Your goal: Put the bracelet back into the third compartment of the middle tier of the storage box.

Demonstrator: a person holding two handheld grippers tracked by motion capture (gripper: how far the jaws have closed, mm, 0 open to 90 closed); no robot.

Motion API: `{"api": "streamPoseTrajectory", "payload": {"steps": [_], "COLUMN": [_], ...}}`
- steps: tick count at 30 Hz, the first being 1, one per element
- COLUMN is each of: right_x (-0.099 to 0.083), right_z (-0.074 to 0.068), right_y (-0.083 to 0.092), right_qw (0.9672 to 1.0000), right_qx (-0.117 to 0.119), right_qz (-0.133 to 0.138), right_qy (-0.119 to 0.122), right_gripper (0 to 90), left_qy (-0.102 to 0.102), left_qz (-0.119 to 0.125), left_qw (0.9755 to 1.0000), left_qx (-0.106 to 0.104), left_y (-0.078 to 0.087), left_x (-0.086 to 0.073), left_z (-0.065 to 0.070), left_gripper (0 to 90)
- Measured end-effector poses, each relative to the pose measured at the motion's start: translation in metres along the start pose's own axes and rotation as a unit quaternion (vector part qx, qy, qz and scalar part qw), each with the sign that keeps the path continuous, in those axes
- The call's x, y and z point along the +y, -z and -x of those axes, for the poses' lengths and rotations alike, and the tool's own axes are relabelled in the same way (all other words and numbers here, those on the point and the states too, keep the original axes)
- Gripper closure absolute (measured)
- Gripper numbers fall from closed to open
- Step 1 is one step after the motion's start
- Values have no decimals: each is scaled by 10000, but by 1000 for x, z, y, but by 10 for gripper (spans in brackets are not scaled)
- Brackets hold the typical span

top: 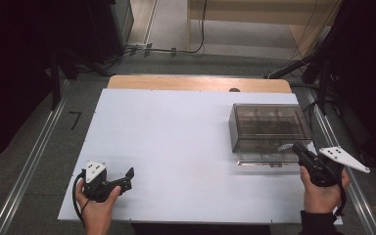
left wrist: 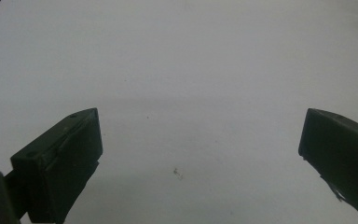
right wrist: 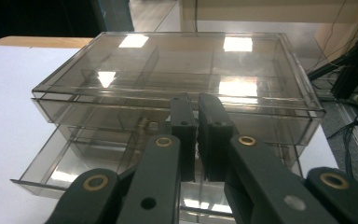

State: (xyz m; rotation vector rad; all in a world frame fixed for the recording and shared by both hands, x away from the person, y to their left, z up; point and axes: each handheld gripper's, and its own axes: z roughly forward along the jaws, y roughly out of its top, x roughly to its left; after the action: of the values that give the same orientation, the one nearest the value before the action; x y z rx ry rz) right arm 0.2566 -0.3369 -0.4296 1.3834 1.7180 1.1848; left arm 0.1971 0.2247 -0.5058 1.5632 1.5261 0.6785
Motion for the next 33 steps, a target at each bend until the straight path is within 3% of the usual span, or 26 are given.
{"api": "streamPoseTrajectory", "payload": {"steps": [13, 21, 27, 33], "right_x": [-3, -8, -14, -17], "right_z": [24, 28, 30, 34], "right_y": [7, 2, -5, -11], "right_qw": [9994, 9991, 9986, 9961], "right_qx": [-319, -360, -338, -496], "right_qz": [2, -131, -397, -726], "right_qy": [-150, -154, -91, -17], "right_gripper": [834, 834, 834, 834], "left_qy": [1, 7, 21, 4], "left_qz": [0, -17, -21, -22], "left_qw": [10000, 10000, 10000, 10000], "left_qx": [-22, -4, -8, -17], "left_y": [0, -1, -1, -1], "left_x": [0, 0, 0, 0], "left_z": [0, 1, 0, 1], "left_gripper": [0, 1, 1, 0]}}
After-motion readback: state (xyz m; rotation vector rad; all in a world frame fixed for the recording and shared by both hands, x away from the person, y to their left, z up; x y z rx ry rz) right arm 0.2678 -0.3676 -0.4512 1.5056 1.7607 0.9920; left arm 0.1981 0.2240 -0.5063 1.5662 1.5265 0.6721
